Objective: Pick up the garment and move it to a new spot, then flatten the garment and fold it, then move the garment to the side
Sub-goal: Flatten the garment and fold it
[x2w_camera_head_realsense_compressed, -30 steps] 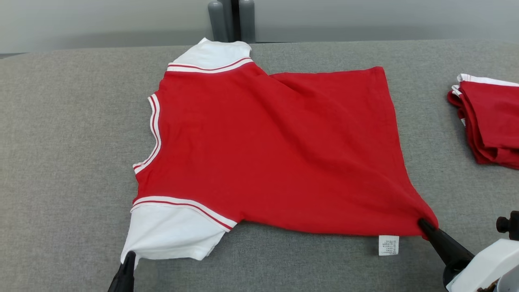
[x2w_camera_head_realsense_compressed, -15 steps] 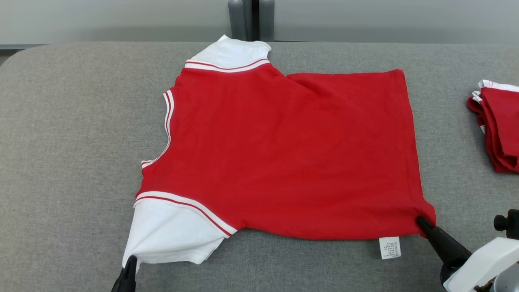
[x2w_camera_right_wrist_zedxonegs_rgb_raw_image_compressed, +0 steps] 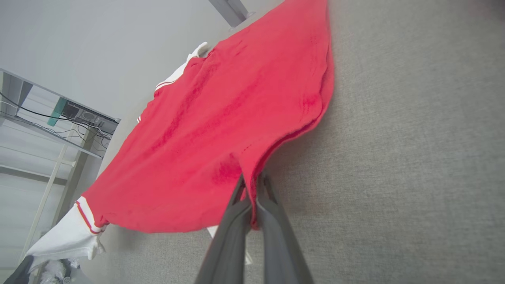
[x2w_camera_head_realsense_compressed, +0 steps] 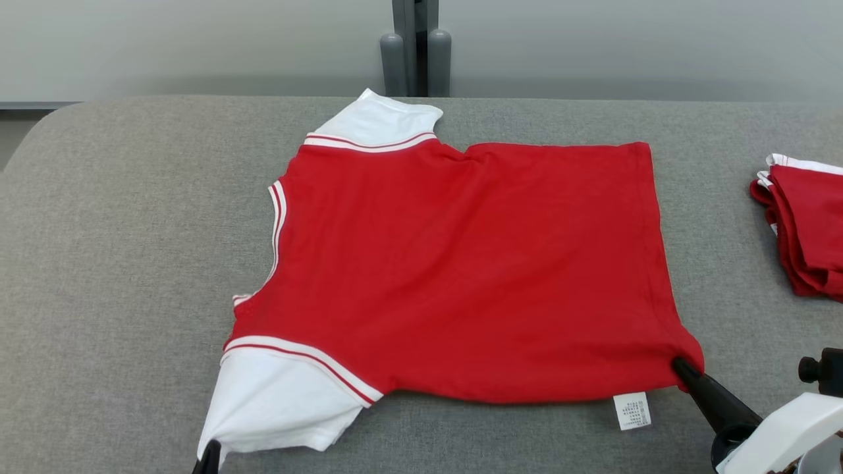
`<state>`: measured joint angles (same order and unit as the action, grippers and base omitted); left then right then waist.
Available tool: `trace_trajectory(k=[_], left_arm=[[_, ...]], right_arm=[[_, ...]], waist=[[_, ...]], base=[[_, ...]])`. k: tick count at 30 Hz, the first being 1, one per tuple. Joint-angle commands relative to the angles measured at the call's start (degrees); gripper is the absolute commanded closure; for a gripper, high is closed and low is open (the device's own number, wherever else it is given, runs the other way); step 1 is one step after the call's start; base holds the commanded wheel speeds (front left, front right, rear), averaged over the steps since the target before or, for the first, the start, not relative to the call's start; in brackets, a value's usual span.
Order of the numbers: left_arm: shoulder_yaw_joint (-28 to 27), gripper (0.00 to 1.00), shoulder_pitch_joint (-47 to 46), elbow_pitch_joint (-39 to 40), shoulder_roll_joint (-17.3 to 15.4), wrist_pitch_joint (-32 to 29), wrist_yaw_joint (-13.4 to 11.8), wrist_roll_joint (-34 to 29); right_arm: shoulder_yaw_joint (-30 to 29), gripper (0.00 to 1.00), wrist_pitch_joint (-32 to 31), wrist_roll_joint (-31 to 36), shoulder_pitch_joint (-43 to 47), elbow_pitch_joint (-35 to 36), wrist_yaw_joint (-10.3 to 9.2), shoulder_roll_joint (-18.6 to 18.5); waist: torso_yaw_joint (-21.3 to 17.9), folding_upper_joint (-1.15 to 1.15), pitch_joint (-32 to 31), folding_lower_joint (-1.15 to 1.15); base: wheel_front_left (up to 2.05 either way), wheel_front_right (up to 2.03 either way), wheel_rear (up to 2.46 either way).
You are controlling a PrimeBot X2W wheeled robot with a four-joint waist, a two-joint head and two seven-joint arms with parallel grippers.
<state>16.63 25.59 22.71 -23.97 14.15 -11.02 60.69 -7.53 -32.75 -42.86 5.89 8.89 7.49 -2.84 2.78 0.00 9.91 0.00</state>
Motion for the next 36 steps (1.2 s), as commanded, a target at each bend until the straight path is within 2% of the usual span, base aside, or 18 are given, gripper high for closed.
trace_trajectory(k=[1,7,14,23,36], left_arm=[[-0.15,1.00,0.59,0.22,-0.19,0.07,-0.18,0.02],[0.14,1.00,2.22,-0.21,-0.79,-1.03,-0.89,0.53],[1.45,1.00,0.59,-1.68,-1.19,-1.91,1.77,0.84],[-0.47,1.00,-4.31,-3.33,1.30,-1.07,3.87,3.09],[-0.09,1.00,-7.94,-5.87,1.84,-1.88,3.63,2.91]], right_arm=[[-0.13,1.00,0.28,-0.27,0.22,0.02,0.01,-0.17],[0.22,1.00,0.43,-0.49,0.31,-0.11,0.01,-0.17],[0.76,1.00,0.15,-0.48,0.03,-0.40,0.01,-0.18],[2.44,1.00,-0.33,-0.27,1.54,-1.51,0.01,-0.18],[4.19,1.00,-0.86,-0.63,1.26,-3.41,0.01,-0.20]], waist=[[0.11,0.00,-0.12,0.00],[0.44,0.00,-0.34,0.00],[-0.50,0.00,-0.74,0.00],[-3.32,0.00,-1.40,0.00],[-4.52,0.00,-3.99,0.00]], base=[[0.00,0.00,0.00],[0.00,0.00,0.00],[0.00,0.00,0.00],[0.00,0.00,0.00],[0.00,0.00,0.00]])
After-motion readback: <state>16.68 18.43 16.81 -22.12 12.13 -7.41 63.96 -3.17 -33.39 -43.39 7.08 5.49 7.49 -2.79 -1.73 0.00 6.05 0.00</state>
